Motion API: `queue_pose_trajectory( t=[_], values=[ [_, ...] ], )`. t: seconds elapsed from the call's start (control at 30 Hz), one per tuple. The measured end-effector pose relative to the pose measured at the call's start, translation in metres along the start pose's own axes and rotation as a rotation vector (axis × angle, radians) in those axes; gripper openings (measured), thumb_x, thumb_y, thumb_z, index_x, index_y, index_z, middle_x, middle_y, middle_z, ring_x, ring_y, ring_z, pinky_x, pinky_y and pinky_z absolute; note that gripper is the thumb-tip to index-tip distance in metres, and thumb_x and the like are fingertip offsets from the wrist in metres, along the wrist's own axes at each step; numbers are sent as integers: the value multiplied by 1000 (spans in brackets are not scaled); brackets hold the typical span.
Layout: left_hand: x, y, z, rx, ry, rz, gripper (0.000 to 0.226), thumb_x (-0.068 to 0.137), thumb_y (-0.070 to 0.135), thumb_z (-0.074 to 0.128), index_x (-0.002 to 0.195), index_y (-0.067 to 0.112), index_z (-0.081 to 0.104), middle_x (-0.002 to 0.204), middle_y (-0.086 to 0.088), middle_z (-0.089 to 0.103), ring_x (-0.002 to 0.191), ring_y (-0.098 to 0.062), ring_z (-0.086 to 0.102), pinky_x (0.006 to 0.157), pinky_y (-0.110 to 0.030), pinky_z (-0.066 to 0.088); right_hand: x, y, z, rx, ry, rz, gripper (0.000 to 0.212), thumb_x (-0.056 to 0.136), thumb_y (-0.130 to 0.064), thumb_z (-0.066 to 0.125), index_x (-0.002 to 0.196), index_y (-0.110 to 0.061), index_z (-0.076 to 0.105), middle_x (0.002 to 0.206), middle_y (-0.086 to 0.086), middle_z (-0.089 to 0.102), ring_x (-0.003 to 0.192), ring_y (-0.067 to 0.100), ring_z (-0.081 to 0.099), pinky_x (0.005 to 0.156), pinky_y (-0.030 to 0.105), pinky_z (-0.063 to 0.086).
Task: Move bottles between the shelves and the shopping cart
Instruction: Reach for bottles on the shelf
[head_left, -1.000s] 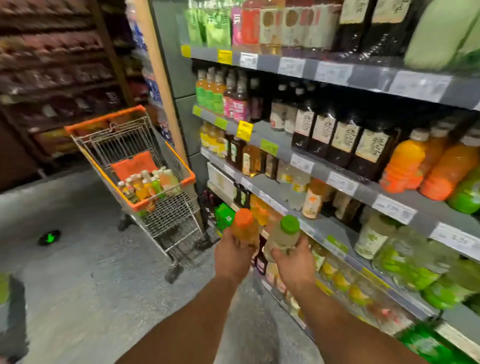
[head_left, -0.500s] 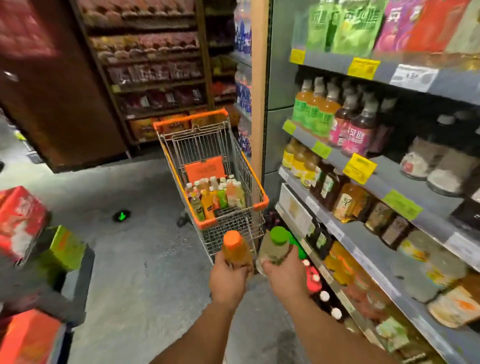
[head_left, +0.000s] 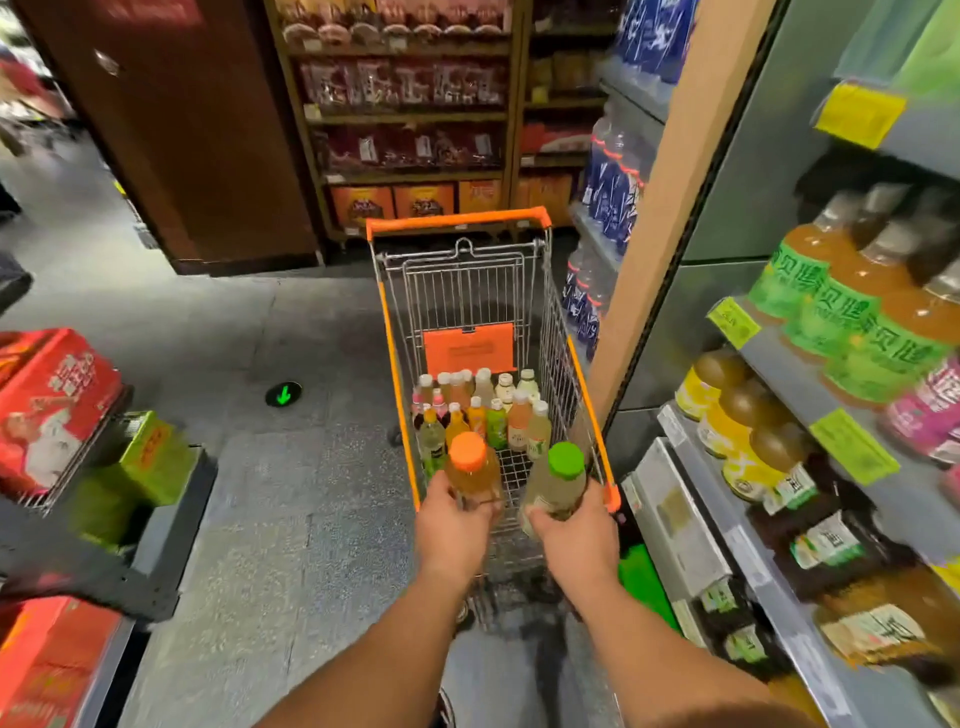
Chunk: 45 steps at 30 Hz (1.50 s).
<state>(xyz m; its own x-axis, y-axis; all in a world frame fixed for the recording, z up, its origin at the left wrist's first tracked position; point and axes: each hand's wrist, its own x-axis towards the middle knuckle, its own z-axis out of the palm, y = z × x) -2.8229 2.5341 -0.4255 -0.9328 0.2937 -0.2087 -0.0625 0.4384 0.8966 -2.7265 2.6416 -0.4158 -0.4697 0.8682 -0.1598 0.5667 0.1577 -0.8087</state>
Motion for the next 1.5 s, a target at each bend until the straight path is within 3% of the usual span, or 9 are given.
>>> queue_pose_trajectory(
  t=[0.13,0.4,0.5,0.57,0.7,0.8,1.1,1.27,1.5],
  values=[
    [74,2,13,25,-19,-3,37,75,30,80,90,43,49,78,29,54,72,2,54,60,-19,36,61,-17,33,-28,8,28,45,69,-33,82,97,-27,47,81,-9,57,91,28,65,76,32,47],
    [183,-24,66,151,-117,-127,36,79,24,76,105,25,52,88,8,62,82,-18,57,72,-26,41,168,-9,97,5,-107,73,41,70,-19,83,98,-19,53,77,-10,61,70,13,60,65,23,43],
    [223,-50,99,177,-132,-167,39,79,21,76,111,24,52,85,9,60,80,-18,55,72,-27,41,216,18,133,-10,-205,54,47,71,3,76,93,-36,64,73,-12,68,65,1,65,54,16,48],
    [251,-71,122,193,-124,-208,42,79,19,76,112,25,52,80,16,57,79,-14,54,73,-25,42,249,42,161,15,-221,108,48,75,-12,77,102,-48,59,79,-17,68,70,-2,64,56,14,50],
    [302,-116,171,193,-78,-281,37,77,18,77,103,27,52,85,16,63,87,-18,61,77,-26,47,308,97,208,-70,-298,226,64,74,-42,73,130,-24,50,112,-4,63,99,17,63,86,38,54],
    [337,-154,208,212,-67,-294,39,78,17,73,114,18,56,109,-3,68,102,-27,62,86,-35,50,343,131,240,-100,-268,239,67,71,-49,71,130,-27,46,111,-7,62,95,14,62,82,33,52],
    [374,-210,277,115,45,-358,36,86,26,71,116,22,52,96,12,58,95,-21,60,77,-25,39,379,188,304,28,-72,138,51,72,-17,83,109,-38,55,101,-15,63,92,2,57,78,15,39],
    [376,-210,285,-5,118,-379,41,88,24,68,126,22,53,111,4,66,100,-16,60,80,-22,40,384,187,317,149,-103,292,55,71,-24,81,118,-34,54,111,-8,68,104,21,64,88,40,51],
    [374,-213,290,-81,154,-518,41,86,19,70,124,26,59,98,10,68,92,-13,62,78,-15,41,381,183,317,91,-91,298,52,70,-25,81,112,-28,52,103,-6,67,96,21,64,82,36,51]
  ],
)
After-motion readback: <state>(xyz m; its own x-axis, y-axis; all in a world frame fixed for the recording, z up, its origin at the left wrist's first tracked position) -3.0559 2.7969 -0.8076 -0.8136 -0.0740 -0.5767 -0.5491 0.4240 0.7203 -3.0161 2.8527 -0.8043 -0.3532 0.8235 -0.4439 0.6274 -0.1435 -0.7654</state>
